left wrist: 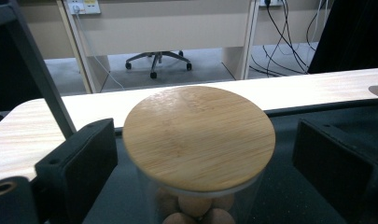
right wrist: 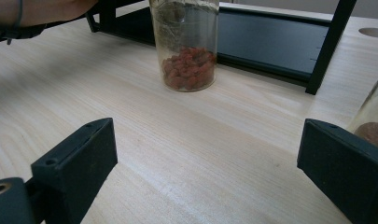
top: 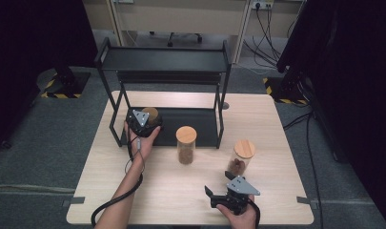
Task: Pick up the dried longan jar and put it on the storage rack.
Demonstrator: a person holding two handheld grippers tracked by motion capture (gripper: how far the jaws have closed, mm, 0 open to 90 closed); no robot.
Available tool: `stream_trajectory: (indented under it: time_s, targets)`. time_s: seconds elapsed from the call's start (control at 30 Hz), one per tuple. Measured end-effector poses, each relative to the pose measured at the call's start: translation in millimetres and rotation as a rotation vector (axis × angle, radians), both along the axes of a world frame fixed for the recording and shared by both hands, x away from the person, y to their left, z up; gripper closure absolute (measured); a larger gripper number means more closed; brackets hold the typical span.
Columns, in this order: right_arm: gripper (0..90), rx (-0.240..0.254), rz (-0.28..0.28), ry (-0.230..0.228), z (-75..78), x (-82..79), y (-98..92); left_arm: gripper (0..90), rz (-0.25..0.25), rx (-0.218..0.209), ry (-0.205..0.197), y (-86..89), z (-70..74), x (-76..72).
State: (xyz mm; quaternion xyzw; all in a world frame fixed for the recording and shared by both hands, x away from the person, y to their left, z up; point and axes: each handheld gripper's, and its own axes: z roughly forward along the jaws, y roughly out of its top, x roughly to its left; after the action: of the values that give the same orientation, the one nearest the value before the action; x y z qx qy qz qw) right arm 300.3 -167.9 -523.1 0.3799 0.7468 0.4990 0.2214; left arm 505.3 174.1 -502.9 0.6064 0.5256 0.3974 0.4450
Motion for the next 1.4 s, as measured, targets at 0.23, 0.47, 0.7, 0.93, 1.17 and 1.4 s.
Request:
stream_trajectory:
  time_s: [0.23,0.47,0.7,0.93,1.17,1.4]
  targets:
    - [5.1,-0.001,-0.002,0.003,0.0,0.3,0.2,6.1,0.003,-0.003,0.0,1.7,3.6,-6.1]
    - [5.1,-0.003,-0.004,0.002,0.0,0.2,0.4,5.6,0.005,0.002,0.003,0.2,5.5,-14.7]
    - [5.1,-0.003,-0.002,0.003,0.0,0.3,0.4,5.6,-0.003,-0.008,0.002,0.8,6.9,-21.1]
    - [5.1,-0.003,-0.003,0.001,0.0,0.0,0.3,5.6,-0.025,-0.025,0.003,-1.8,9.3,-28.6]
    - [5.1,-0.004,-0.003,0.0,0.0,-0.1,0.4,5.3,-0.049,-0.042,-0.001,-0.7,14.0,-42.1]
    - [5.1,-0.005,-0.003,0.0,0.0,-0.1,0.6,5.2,-0.059,-0.042,-0.003,3.9,17.2,-54.2]
